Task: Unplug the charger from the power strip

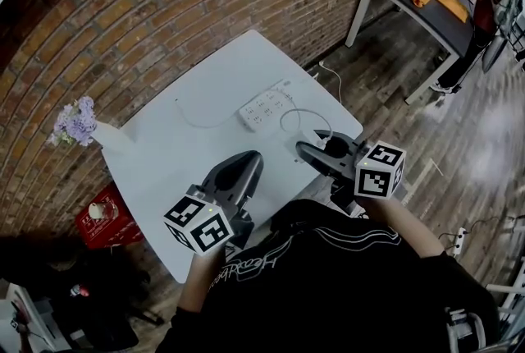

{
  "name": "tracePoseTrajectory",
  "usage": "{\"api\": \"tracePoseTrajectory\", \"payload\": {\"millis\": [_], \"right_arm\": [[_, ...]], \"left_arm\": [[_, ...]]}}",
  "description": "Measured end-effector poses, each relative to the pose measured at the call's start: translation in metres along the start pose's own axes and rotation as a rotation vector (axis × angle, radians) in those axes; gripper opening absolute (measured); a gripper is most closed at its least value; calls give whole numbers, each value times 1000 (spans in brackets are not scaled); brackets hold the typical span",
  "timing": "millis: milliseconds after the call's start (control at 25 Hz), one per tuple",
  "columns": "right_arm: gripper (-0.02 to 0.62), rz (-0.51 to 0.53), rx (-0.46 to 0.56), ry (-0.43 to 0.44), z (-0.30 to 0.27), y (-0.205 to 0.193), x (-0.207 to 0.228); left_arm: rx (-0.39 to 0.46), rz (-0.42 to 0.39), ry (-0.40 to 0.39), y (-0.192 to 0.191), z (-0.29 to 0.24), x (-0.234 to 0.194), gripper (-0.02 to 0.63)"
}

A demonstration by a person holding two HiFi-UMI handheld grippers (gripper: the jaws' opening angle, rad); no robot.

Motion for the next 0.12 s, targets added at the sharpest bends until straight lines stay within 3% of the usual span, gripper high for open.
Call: {"api": "tracePoseTrajectory", "payload": {"millis": [120], "right_arm": [[118,2,6,1,4,-1,0]], "left_arm": [[-1,-3,-1,-2,1,3,21]]}}
Point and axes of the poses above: the fingertips, and each gripper's own axes: z backward along the fingers, x to its right, y out of its top, the point moved 8 cm from there along z, backward along the fingers
